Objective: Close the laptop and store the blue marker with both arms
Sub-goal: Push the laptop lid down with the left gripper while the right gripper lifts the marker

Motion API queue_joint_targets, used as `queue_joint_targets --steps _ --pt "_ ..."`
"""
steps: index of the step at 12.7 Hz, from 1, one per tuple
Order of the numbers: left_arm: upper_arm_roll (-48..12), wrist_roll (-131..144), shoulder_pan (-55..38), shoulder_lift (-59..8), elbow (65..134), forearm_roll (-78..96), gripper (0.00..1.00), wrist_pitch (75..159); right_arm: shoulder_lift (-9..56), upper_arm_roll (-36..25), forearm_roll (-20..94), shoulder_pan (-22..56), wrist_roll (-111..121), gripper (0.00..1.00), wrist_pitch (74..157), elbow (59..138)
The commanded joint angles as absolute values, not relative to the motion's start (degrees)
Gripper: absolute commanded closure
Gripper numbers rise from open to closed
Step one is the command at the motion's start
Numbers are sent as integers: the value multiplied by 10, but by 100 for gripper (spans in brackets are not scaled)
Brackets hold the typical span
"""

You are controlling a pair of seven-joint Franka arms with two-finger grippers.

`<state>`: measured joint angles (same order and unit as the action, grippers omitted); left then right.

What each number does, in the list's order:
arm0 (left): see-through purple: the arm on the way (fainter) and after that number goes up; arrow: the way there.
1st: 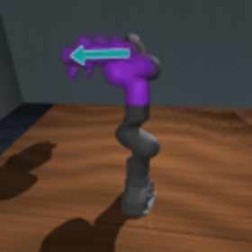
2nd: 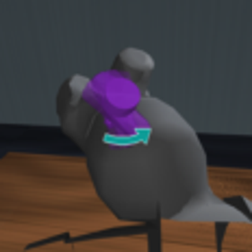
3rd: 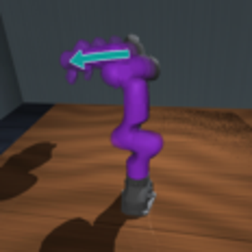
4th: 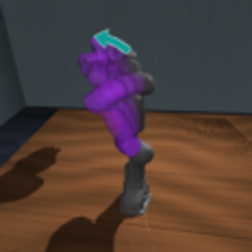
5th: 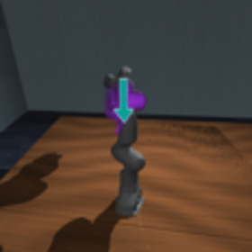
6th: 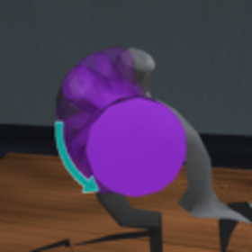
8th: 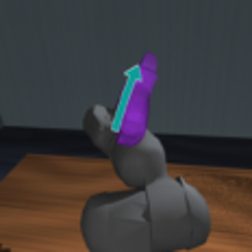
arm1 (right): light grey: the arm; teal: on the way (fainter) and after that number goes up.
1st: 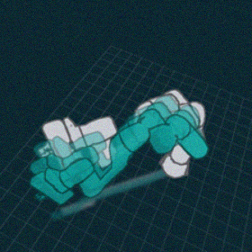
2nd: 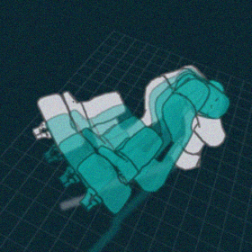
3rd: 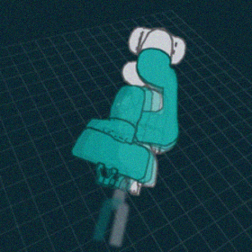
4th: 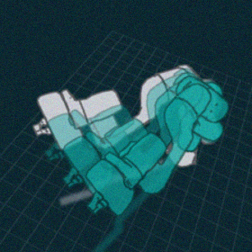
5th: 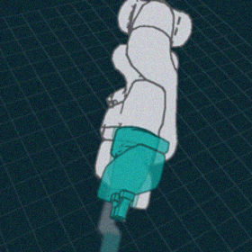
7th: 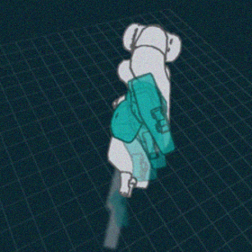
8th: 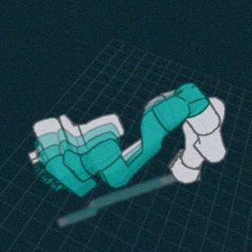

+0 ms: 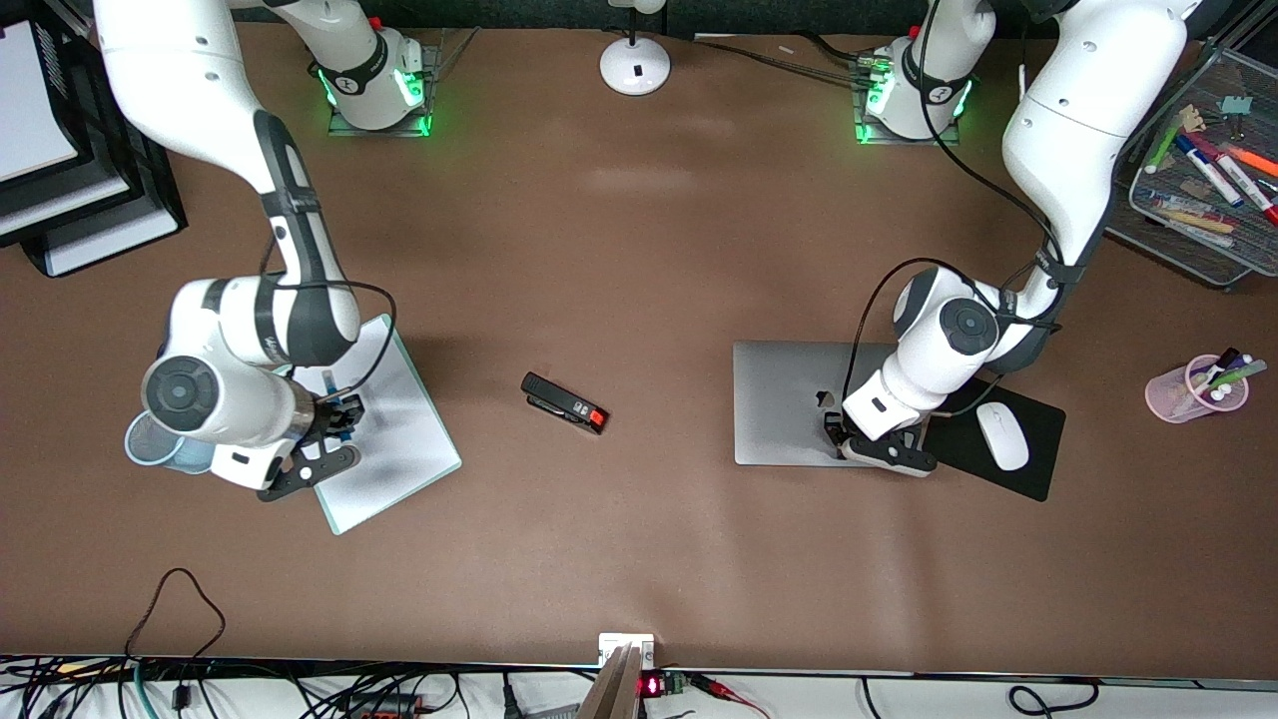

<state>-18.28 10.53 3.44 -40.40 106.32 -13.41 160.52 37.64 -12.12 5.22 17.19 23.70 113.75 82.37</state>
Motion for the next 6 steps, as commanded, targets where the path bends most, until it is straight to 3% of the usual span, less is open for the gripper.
queue_joint_targets --steps 1,6 --pt "-178 101 33 -418 1048 -150 100 1608 359 -125 61 156 299 100 1114 805" --pt "-178 102 38 -403 1047 -151 100 1599 327 -119 62 110 467 100 1116 804"
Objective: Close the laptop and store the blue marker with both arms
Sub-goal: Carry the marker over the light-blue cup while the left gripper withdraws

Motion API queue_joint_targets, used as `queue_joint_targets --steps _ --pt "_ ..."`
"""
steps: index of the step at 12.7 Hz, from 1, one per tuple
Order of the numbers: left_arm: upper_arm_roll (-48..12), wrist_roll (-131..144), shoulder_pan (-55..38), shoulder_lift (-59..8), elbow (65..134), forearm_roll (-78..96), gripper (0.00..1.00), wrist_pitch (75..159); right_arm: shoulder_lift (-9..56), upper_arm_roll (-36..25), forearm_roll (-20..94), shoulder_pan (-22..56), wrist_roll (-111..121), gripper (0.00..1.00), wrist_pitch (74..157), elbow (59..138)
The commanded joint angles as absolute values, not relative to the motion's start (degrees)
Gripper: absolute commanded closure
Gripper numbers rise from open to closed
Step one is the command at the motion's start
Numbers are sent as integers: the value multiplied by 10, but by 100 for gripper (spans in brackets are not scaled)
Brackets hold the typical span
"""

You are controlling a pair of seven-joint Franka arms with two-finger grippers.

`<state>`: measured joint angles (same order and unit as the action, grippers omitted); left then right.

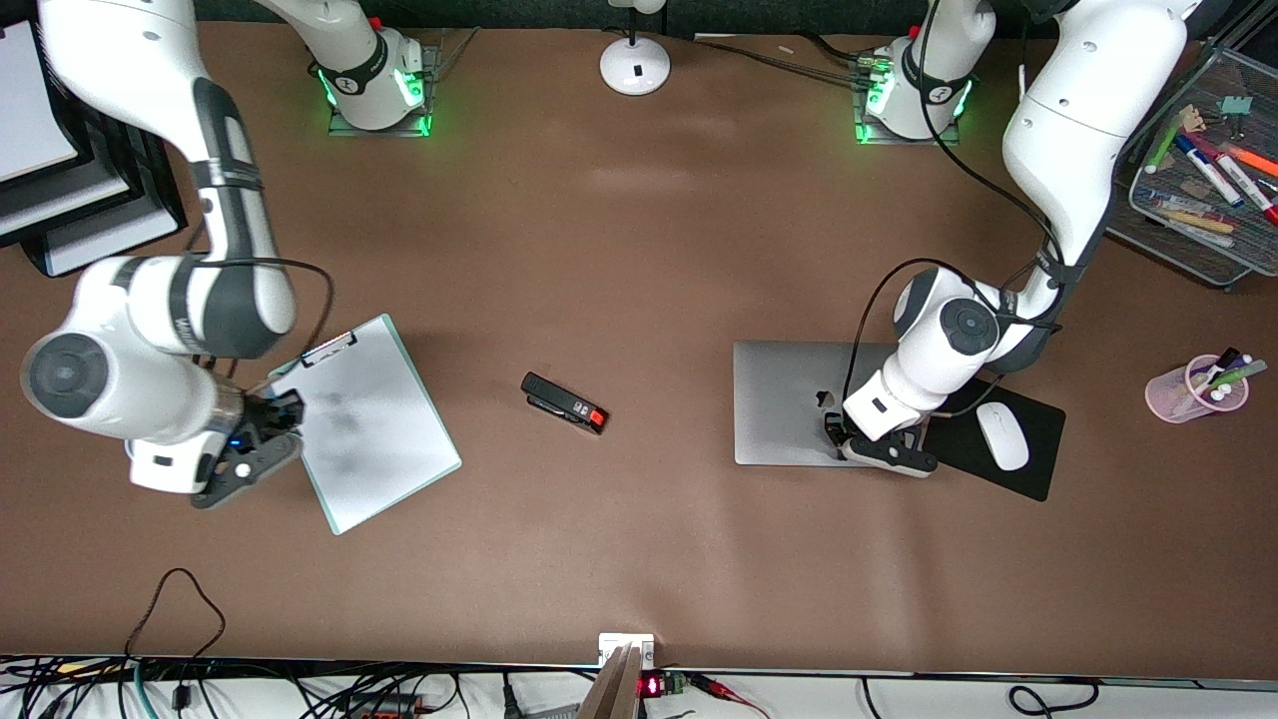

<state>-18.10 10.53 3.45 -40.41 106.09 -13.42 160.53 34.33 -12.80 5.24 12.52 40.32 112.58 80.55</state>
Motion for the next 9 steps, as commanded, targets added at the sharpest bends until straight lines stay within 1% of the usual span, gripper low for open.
queue_joint_targets --steps 1,3,6,9 --pt "-179 98 39 -394 1048 -151 100 1586 326 -120 68 106 507 100 1119 804" --pt "-181 97 39 -360 1049 -151 100 1526 326 -122 147 78 592 100 1120 803" --pt "-186 85 40 -305 1045 -150 100 1417 327 -121 219 36 731 100 1120 803" --pt "-188 85 39 -254 1032 -141 100 1299 327 -120 257 11 850 100 1120 802"
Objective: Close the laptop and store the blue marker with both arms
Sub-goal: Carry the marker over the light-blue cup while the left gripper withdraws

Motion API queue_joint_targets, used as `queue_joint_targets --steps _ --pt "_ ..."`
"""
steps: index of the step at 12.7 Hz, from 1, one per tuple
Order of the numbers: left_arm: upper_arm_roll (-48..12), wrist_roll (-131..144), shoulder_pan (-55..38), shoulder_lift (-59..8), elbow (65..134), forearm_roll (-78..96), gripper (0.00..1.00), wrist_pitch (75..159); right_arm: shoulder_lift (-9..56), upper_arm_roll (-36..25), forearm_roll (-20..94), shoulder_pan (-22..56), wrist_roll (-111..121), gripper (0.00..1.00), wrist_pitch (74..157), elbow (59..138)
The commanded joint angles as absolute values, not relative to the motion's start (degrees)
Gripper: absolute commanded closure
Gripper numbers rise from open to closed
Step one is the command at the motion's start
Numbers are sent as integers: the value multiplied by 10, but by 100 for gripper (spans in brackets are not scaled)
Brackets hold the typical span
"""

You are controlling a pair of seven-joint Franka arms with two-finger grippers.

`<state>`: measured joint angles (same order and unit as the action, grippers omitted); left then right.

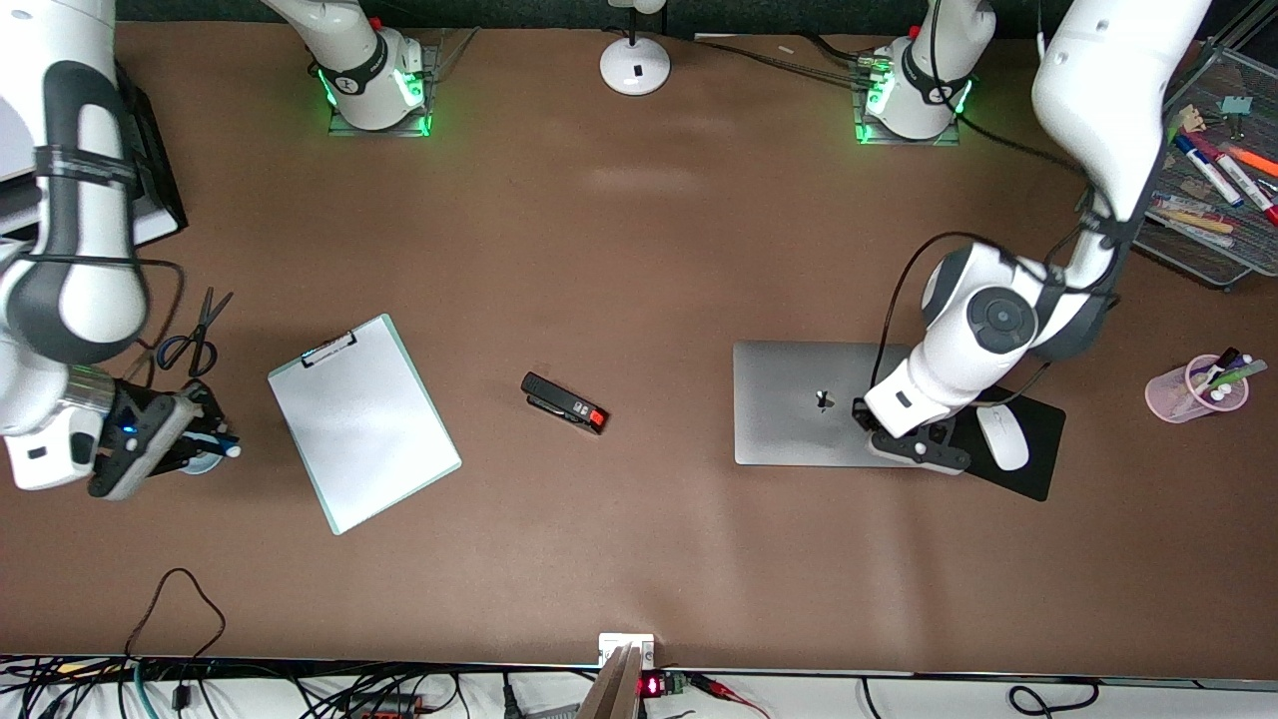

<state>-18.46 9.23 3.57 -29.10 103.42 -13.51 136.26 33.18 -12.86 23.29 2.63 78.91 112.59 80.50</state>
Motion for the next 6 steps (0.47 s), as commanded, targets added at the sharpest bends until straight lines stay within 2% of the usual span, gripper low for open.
queue_joint_targets --steps 1,6 --pt "-192 84 39 -238 1018 -140 100 1241 326 -120 281 -1 893 100 1115 802" --pt "-207 77 39 -195 925 -99 100 1038 322 -120 402 -50 1119 100 1076 803"
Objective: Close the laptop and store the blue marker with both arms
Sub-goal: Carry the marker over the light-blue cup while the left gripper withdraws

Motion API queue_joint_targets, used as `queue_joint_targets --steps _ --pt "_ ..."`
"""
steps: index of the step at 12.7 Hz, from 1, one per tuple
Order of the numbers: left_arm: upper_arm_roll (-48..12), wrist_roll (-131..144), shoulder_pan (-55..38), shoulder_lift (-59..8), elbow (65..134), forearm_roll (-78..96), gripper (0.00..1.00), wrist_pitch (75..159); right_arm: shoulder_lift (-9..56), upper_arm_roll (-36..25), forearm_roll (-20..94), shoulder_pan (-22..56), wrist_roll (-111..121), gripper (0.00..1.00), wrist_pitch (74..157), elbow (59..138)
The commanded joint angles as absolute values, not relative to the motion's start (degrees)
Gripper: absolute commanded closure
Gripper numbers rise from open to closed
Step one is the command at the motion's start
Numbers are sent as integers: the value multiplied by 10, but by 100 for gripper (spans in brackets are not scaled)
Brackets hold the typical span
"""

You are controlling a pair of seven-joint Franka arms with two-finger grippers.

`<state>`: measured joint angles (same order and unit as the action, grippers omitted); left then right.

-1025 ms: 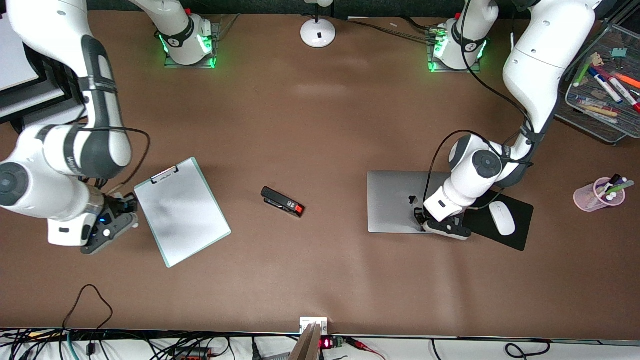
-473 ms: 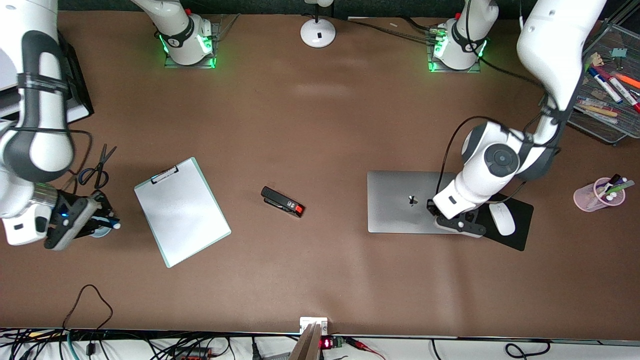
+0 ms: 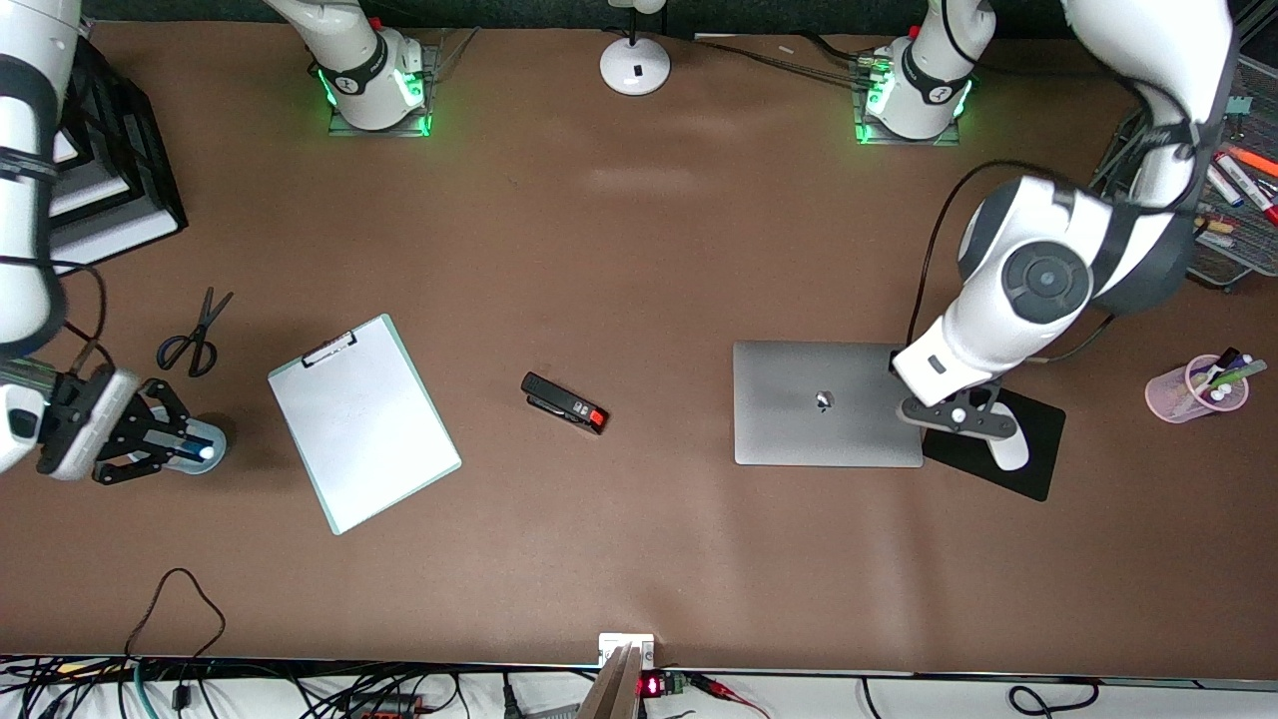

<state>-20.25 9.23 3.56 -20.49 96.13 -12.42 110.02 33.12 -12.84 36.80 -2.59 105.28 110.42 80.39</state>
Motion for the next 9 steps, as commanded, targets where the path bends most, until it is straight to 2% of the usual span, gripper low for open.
queue_joint_targets --steps 1,3,4,5,6,9 --pt "-207 69 39 -193 905 -96 100 1005 322 -120 420 -61 1153 100 1064 802" --pt "-207 48 40 -178 882 -84 99 960 322 -120 450 -82 1227 100 1049 802" --pt "-206 20 45 -167 882 -69 86 955 322 -120 462 -91 1251 100 1042 802" --pt "-206 -24 60 -161 881 -52 41 955 322 -120 469 -102 1272 100 1027 802" --pt "-206 -42 67 -158 881 -41 0 955 323 -120 470 -112 1287 100 1015 802" --pt "-203 -39 76 -130 879 -39 0 943 330 -120 503 -139 1330 100 973 803"
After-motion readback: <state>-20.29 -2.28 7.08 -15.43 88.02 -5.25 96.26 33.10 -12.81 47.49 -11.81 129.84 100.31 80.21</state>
